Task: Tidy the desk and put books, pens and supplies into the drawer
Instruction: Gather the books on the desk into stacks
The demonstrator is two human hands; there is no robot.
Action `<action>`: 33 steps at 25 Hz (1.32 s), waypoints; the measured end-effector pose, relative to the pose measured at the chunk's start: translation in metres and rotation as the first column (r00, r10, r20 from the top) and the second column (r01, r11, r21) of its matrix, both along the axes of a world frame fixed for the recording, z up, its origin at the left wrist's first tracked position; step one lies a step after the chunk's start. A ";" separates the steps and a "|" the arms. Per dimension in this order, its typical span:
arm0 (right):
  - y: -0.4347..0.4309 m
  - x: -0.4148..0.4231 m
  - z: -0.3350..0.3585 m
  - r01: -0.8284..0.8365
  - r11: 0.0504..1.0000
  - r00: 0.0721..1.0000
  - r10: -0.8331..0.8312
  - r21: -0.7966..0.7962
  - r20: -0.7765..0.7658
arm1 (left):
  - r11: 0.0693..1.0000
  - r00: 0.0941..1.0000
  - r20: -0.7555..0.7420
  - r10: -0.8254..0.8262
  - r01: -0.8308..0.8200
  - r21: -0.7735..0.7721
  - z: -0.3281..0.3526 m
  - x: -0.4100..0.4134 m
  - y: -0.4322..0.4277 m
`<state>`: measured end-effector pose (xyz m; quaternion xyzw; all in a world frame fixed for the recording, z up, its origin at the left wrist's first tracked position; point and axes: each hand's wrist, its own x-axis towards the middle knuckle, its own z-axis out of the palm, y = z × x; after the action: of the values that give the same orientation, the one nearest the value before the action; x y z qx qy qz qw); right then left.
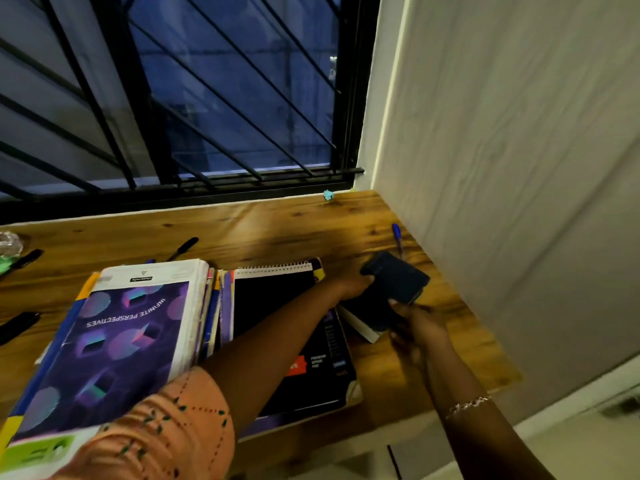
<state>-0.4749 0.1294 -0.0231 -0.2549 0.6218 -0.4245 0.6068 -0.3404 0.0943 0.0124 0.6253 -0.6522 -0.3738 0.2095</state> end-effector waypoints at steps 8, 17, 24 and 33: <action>-0.024 0.005 0.009 0.040 0.999 0.970 -0.043 0.016 0.238 | 0.985 0.958 -0.235 0.163 -0.144 0.096 -0.013 -0.003 -0.015; -0.015 0.016 0.076 -0.157 0.947 0.985 0.170 -0.281 0.023 | 0.961 0.876 -0.395 0.275 -0.246 0.124 0.035 0.033 0.019; 0.015 0.080 0.059 -0.464 0.885 0.851 0.455 -0.032 0.261 | 0.885 0.842 -0.270 0.466 -0.443 0.146 0.049 0.106 0.091; 0.024 0.104 0.011 -0.506 0.854 0.850 0.517 -0.120 0.098 | 0.805 0.804 -0.051 0.593 -0.591 0.044 0.003 0.125 0.123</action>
<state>-0.3708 0.1533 -0.0126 -0.4108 0.4721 -0.2905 0.7239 -0.2159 0.2175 0.0153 0.7882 -0.4131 -0.3174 0.3277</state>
